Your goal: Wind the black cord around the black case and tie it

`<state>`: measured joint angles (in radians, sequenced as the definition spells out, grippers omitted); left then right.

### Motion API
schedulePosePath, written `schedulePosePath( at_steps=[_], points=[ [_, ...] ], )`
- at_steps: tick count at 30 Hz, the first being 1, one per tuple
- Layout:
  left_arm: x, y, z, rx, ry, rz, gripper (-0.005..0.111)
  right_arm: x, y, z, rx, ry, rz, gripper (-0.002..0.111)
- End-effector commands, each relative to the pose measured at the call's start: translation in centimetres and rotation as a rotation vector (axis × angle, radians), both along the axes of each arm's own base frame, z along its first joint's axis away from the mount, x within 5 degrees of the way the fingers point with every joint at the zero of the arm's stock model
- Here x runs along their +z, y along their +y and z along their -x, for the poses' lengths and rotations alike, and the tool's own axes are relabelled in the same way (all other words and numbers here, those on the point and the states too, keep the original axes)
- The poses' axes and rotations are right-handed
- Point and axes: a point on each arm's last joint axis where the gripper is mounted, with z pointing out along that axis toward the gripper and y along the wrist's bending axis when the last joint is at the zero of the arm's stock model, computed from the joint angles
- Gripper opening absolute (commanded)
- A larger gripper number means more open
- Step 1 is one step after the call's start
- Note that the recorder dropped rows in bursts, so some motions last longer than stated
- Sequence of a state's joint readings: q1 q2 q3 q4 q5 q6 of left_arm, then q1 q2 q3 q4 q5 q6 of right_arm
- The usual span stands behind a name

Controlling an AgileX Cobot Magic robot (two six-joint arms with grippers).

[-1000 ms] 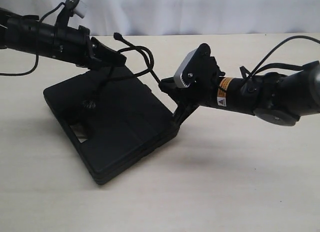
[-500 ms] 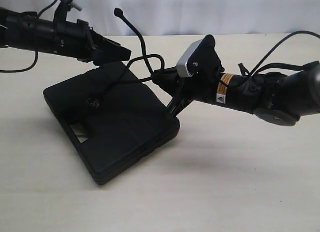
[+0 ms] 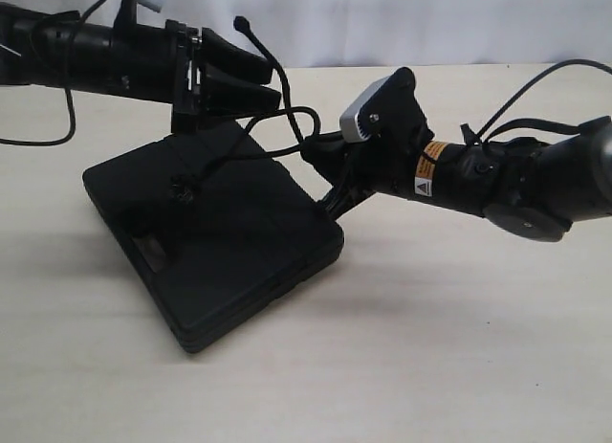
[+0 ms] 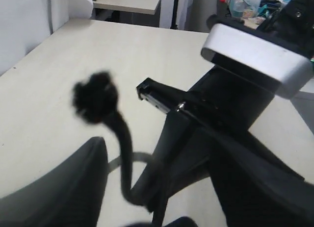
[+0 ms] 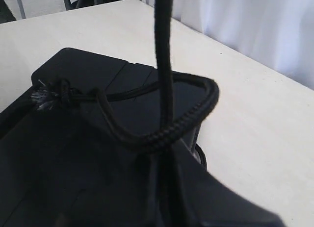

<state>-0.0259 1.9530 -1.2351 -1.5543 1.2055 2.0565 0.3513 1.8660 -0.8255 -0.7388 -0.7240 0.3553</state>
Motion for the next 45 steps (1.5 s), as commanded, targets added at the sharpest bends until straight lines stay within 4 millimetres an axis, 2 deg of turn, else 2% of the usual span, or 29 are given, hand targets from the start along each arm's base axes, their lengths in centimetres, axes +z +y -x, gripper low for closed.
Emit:
schedulePosePath(
  at_steps=[1, 3, 10, 11, 16, 19, 23, 25, 28, 32, 35, 39, 42, 45],
  points=[
    [0.7, -2.1, 0.3, -0.031, -0.038, 0.036, 0.058, 0.3, 0.1, 0.1, 0.011, -0.005, -0.010, 0.004],
    [0.4, -2.2, 0.1, -0.004, -0.039, 0.002, 0.051, 0.3, 0.1, 0.1, 0.003, 0.012, -0.025, 0.004],
    [0.5, -2.2, 0.0, 0.006, -0.020, 0.012, 0.004, 0.2, 0.1, 0.1, -0.001, 0.019, -0.025, 0.005],
    [0.5, -2.2, 0.0, 0.006, -0.020, 0.012, 0.001, 0.2, 0.1, 0.1, -0.001, 0.019, -0.025, 0.005],
    [0.5, -2.2, 0.0, 0.006, -0.020, 0.012, 0.000, 0.2, 0.0, 0.1, -0.013, 0.031, -0.033, 0.005],
    [0.5, -2.2, 0.0, 0.007, -0.016, 0.013, 0.000, -0.1, -0.2, 0.0, -0.034, 0.058, -0.001, 0.016],
    [0.5, -2.2, 0.0, 0.009, -0.016, 0.015, 0.000, -0.6, -1.2, 0.0, -0.125, 0.134, 0.116, 0.046],
    [0.5, -2.2, 0.0, 0.009, -0.016, 0.015, 0.000, 0.0, -2.1, 0.2, -0.202, 0.177, 0.185, 0.062],
    [0.5, -2.2, 0.0, 0.009, -0.016, 0.015, 0.000, 2.0, -3.3, 0.7, -0.262, 0.160, 0.286, 0.072],
    [0.5, -2.2, 0.0, 0.013, -0.001, 0.021, 0.000, 6.6, -4.2, 1.6, -0.302, 0.050, 0.213, 0.072],
    [0.5, -2.2, 0.0, 0.014, 0.003, 0.022, 0.000, 8.9, -4.1, 2.5, -0.309, 0.003, 0.151, 0.072],
    [0.5, -2.2, 0.0, 0.016, 0.013, 0.024, 0.000, 9.3, -3.0, 3.2, -0.266, -0.011, 0.159, 0.066],
    [0.5, -2.2, 0.0, 0.019, 0.034, 0.027, 0.000, 8.6, -2.2, 3.2, -0.247, 0.006, 0.217, 0.054],
    [0.5, -2.2, 0.0, 0.020, 0.040, 0.029, 0.000, 9.1, -3.4, 1.4, -0.467, 0.169, 0.296, 0.042]
  ],
)
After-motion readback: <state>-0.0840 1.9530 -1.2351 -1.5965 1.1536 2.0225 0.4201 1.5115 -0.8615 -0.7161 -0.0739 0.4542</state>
